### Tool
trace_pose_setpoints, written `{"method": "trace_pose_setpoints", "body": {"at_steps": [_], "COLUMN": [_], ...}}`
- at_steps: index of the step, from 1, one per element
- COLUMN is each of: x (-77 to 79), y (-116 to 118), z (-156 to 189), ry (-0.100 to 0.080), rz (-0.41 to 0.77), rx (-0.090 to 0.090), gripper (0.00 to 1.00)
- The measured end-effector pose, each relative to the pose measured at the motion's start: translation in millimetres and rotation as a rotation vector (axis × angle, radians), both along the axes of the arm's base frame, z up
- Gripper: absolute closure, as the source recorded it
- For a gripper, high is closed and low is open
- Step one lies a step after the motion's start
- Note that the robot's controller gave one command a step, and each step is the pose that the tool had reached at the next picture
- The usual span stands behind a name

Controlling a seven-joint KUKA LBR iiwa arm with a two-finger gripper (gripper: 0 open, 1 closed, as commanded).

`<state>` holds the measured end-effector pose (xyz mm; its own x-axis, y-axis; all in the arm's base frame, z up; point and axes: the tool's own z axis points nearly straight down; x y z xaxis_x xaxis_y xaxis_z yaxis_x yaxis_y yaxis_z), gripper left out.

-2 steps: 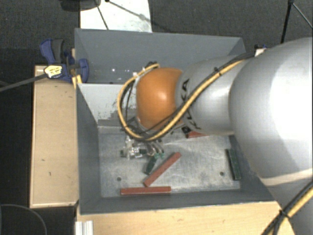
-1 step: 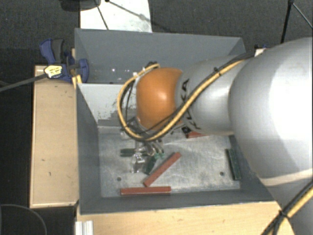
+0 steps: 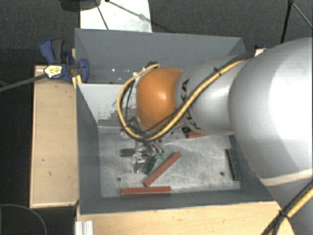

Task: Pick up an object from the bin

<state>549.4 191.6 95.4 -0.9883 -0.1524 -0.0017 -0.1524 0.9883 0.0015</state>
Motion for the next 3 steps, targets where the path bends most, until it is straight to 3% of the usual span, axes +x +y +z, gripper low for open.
{"method": "trace_pose_setpoints", "body": {"at_steps": [1,2,3], "x": [-5.2,-5.2,8.2], "y": [-38.0,-38.0,-39.6], "z": [-4.3,-4.3,143.6], "ry": [0.001,0.001,-0.004], "rz": [0.334,0.333,0.376], "rx": [-0.001,-0.001,-0.001], "gripper": [1.0,1.0,1.0]}}
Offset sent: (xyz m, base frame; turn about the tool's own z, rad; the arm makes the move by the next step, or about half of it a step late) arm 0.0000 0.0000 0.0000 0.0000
